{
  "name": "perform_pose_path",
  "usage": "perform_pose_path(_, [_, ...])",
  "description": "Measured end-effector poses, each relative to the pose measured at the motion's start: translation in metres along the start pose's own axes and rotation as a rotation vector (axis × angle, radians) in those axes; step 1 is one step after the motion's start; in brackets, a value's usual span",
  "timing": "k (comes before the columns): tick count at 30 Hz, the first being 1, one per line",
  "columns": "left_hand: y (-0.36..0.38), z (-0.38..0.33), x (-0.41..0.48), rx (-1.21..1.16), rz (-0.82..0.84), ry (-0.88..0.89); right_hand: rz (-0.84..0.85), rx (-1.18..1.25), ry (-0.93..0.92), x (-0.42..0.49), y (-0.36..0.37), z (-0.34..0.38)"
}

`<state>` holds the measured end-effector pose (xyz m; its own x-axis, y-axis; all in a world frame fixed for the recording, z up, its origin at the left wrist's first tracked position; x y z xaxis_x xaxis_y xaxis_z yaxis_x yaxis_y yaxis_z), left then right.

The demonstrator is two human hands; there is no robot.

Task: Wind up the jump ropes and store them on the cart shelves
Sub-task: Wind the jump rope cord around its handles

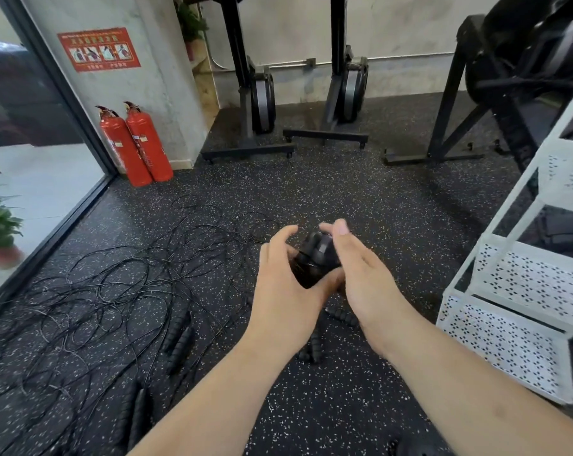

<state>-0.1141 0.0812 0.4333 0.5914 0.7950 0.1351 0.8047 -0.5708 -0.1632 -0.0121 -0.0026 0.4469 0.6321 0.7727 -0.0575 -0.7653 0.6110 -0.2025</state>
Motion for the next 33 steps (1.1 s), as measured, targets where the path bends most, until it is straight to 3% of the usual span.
perform_pose_path(3, [0.006,-0.002,0.000,0.085,0.017,0.032,-0.086,-0.174,-0.097,0.000,-0.005,-0.002])
perform_pose_path(5, [0.013,-0.005,-0.005,0.145,0.083,0.066,-0.205,-0.154,-0.113,0.000,-0.012,-0.004])
perform_pose_path(8, [0.022,-0.005,-0.013,0.161,0.118,0.038,-0.247,-0.014,-0.091,-0.005,-0.017,-0.003])
perform_pose_path(14, [0.032,-0.020,-0.021,0.040,0.018,0.016,-0.168,0.384,0.117,-0.005,-0.024,0.000])
perform_pose_path(21, [0.054,-0.030,-0.014,0.052,0.279,0.018,-0.248,0.045,-0.038,-0.006,-0.059,0.009])
perform_pose_path(24, [0.067,-0.038,-0.018,0.029,0.355,0.032,-0.270,0.046,-0.077,-0.018,-0.072,0.009])
perform_pose_path(33, [0.107,-0.090,-0.054,-0.056,0.370,0.166,-0.412,0.080,-0.066,-0.069,-0.124,0.034])
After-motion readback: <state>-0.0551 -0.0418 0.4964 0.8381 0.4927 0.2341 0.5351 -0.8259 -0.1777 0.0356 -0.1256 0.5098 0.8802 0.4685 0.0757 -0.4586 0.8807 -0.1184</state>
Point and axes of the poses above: each hand's wrist, its own x-axis towards the middle knuckle, its own y-axis out of the palm, z = x × y, the point moved 4 cm from there along x, towards the middle knuckle, and after that the axes turned 15 degrees about -x, right-handed, at the moved point
